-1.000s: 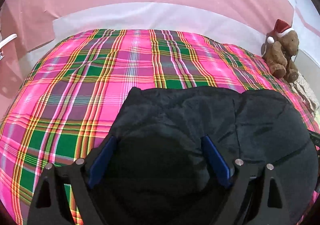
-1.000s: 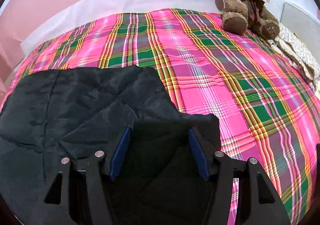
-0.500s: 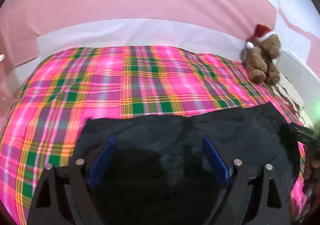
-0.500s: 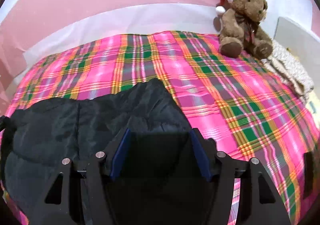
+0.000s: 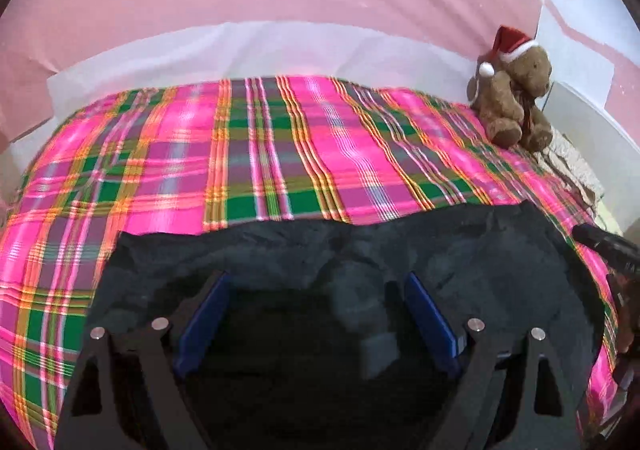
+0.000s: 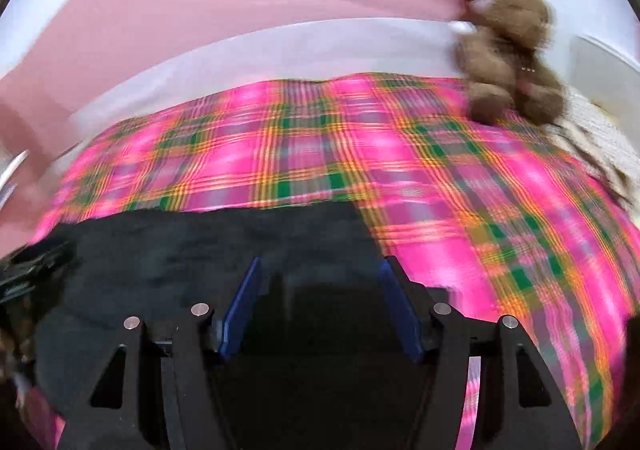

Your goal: Fold large clothes

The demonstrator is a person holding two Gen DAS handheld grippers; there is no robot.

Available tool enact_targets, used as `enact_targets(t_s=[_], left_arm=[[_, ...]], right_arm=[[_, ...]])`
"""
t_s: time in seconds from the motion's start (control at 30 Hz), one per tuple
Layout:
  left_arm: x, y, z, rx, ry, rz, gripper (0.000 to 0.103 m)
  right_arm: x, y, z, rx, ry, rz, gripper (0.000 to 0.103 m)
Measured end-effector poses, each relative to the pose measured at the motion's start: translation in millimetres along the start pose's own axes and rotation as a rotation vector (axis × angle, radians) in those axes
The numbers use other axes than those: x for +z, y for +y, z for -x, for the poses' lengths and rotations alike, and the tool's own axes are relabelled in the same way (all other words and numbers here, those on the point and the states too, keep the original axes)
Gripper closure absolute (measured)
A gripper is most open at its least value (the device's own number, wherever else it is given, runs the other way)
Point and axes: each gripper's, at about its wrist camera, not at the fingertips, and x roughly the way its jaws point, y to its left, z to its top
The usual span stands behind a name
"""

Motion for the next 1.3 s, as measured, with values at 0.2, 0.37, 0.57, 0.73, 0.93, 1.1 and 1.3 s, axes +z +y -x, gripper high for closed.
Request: enact_targets(t_s=[0.2,0.37,0.57,0.73,0.93,1.1,1.3], left_arm=[[-3.3,35.4,-10.9,0.083,0.038,0.017,0.013],[-10.4,29.7,-39.8,0.111,0.041,-0.013,0.013],[-10.0,27.4,-47.9,0.130,0.050,-0.017,0.012],[-10.1,38.6,-3.3,0.081,0.000,-0.010,0.013],[-28.4,68.0,7.0,0.108,-0.005,0.018,0.012],[-32.2,71.5,-8.6,0.103,-0.014,0.047,0.011],[-29.6,65.6,-0.9,0.145,-0.015,0.035,0.011]], right_arm=[[-0.9,41.0,-56.6,0.038,0.097,0.085,0.041],[-12.4,34.5,-84.7,0.035,0.132,0.062,0.039],[-15.0,30.8,-85.7,0.027,0.127,0.036,0.039],[-13.3,19.4,-35.9,0.002,0.024,0.030,0.039],[-38.3,-22.9,-32.8,-0.093,0.033,0.001,0.039],[-46.1,-28.4,-47.1,-0.091,0.021,-0.006,0.039],[-46.5,-25.4,-44.6,-0.111,0.020,0.000,0.039]])
